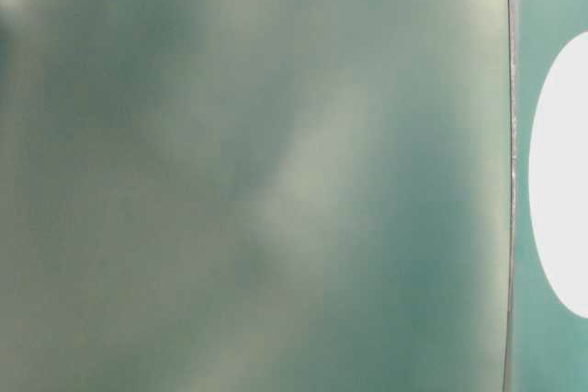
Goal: Scoop the yellow hexagonal prism block from the bowl with a spoon using the right arm.
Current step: 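Lay the red spoon flat in the spoon rest with the right gripper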
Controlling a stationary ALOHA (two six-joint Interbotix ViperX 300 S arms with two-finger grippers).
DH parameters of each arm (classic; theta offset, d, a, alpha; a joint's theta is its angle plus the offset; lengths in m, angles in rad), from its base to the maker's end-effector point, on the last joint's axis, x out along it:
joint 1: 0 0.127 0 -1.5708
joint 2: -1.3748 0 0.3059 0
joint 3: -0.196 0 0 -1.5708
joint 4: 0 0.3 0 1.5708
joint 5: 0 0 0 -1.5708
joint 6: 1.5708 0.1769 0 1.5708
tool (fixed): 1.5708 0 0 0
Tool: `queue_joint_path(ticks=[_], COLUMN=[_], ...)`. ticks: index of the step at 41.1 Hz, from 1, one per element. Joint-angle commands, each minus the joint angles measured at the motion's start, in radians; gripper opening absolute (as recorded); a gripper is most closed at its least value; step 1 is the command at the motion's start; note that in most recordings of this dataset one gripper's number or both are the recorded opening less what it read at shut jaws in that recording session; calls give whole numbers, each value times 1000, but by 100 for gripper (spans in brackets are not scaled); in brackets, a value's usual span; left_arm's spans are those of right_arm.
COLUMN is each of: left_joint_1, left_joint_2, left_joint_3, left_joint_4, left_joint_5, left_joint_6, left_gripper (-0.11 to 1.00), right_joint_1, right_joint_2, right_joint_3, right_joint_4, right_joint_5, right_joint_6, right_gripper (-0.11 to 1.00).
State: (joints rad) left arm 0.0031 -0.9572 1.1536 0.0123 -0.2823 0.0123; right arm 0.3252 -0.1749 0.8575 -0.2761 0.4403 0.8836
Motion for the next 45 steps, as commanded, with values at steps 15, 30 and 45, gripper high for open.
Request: queue_joint_path(ticks=[15,30,45], left_joint_1=[0,0,0], left_joint_2=[9,9,9], left_joint_3=[-28,-28,-28], left_joint_4=[3,3,3], left_joint_5=[-9,-9,-9], left_joint_6=[0,0,0], left_gripper=[6,6,6], right_joint_1=[-2,-2,-2], right_joint_2=[-2,-2,-3], right_joint_3=[-23,-23,-21], right_joint_4=[-3,-20,-193], right_joint_5=[-2,28,23], right_joint_6=[-14,-14,-11], right_gripper=[18,37,39])
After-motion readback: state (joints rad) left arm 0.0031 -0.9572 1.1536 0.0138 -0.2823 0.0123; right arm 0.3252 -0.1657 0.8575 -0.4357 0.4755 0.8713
